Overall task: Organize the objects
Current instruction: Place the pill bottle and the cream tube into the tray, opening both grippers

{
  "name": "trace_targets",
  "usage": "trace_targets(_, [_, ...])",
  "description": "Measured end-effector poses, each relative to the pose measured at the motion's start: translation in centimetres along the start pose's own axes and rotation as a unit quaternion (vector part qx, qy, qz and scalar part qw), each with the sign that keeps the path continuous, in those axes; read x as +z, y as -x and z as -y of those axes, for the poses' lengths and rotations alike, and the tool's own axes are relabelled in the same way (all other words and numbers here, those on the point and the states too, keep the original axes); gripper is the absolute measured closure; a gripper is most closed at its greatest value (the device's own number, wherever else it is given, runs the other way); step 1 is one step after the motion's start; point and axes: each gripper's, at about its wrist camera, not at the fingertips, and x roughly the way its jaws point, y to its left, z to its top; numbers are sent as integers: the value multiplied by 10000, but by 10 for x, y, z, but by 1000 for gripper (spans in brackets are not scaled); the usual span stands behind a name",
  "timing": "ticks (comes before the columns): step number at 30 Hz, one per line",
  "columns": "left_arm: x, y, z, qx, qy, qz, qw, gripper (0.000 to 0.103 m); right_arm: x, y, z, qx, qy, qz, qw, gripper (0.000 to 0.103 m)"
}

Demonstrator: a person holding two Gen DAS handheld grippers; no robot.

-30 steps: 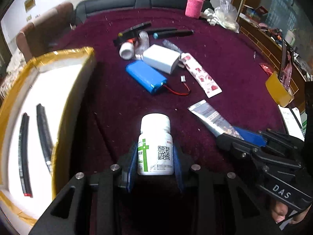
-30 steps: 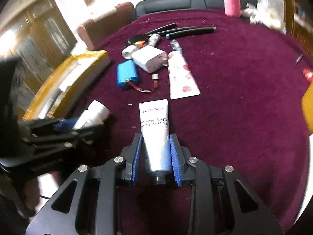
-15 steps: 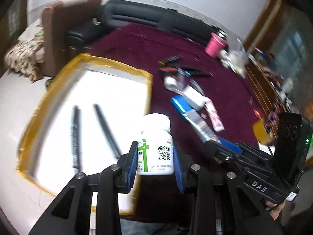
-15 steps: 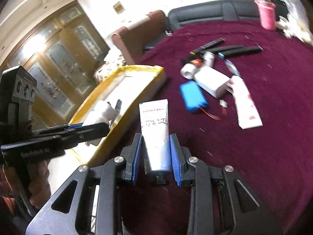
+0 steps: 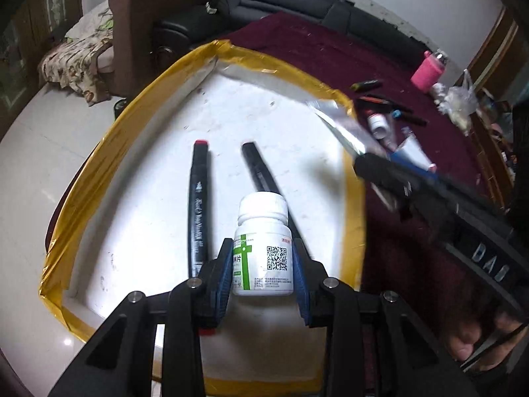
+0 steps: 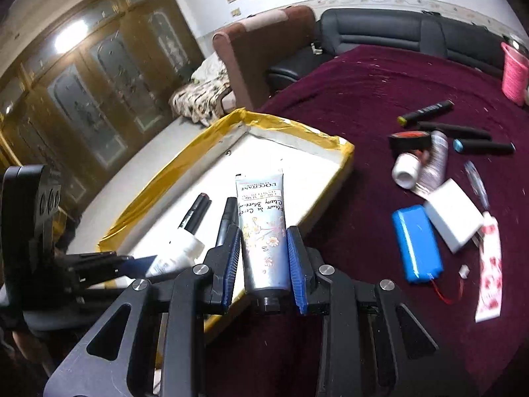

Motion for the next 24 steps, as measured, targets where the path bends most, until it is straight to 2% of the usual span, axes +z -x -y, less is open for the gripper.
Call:
trace_targets(2, [0, -5, -7, -8, 52, -125, 9999, 70, 9, -13, -7, 6, 48, -54, 10000, 74])
trace_targets(9, [1, -4, -16, 40, -13, -127, 9999, 70, 19, -60, -13, -246, 20, -494, 9985, 74])
trace_targets(15, [1, -3, -13, 87, -123, -124, 9998, 70, 20, -69, -21, -694, 313, -661, 9949, 74])
trace_targets(17, [0, -4, -10, 136, -251, -66, 9996, 69, 21, -71, -22, -729, 395, -723, 9939, 73])
trace_targets(18, [-2, -3, -9, 184, -279, -7, 9994, 69, 21, -70, -22, -671, 381, -734, 9943, 70])
trace_targets(21, [-4, 1, -12, 25, -178, 19, 9998, 62, 23, -66, -16, -38, 98, -720, 9973, 49])
trace_targets(23, [-6, 5, -15, -153, -50, 116, 9998, 42, 25, -57, -10, 278, -159, -718, 9969, 47])
trace_targets(24, [-7, 7, -13, -152, -9, 203, 9997, 41, 24, -52, -8, 397, -214, -655, 9968, 47])
